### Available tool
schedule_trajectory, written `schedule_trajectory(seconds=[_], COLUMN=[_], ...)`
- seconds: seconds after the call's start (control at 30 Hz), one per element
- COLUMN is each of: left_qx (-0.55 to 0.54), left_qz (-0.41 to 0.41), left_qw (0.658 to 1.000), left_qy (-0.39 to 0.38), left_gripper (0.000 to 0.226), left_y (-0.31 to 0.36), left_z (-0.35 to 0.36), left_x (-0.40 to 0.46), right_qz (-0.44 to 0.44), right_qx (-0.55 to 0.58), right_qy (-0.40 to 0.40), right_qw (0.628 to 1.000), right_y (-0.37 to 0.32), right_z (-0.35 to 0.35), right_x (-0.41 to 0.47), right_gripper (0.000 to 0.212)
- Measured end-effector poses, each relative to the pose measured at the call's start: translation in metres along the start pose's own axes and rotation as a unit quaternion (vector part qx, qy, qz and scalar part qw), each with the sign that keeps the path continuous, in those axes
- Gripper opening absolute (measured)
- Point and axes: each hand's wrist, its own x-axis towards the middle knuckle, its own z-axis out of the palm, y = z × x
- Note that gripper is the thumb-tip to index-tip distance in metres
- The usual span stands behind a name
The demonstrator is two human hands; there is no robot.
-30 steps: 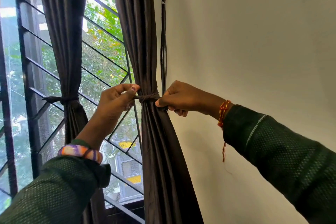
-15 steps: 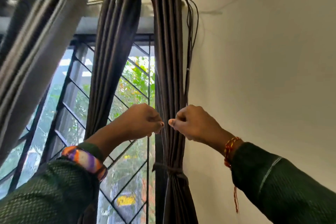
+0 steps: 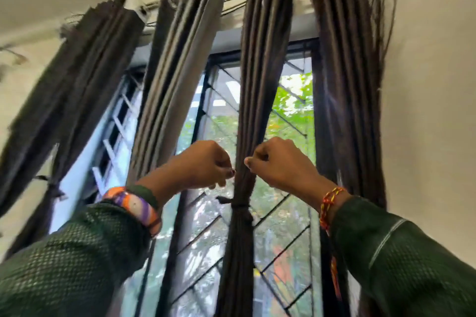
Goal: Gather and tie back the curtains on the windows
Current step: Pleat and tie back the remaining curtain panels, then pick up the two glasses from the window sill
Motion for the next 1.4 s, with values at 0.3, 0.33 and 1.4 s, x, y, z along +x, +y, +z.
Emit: schedule_trajectory(seconds=[0.3, 0.33, 1.4], left_qx=[0.079, 0.081, -0.126], left_qz=[-0.083, -0.094, -0.386], left_qw=[0.992, 0.991, 0.883], left_qy=[-0.045, -0.054, -0.235], left_gripper=[0.017, 0.017, 0.015], left_y=[-0.142, -0.160, -0.570], left_z=[-0.076, -0.084, 0.144], left_x=[-0.080, -0.090, -0.302], right_qz=[-0.018, -0.018, 0.206], right_qx=[0.132, 0.148, 0.342], right_qy=[-0.034, -0.039, -0.337], right_qw=[0.990, 0.988, 0.853], right_y=[-0.133, -0.151, -0.249], right_z=[0.129, 0.145, 0.656], right_x=[0.031, 0.033, -0.082], right_gripper=[0.042, 0.043, 0.034])
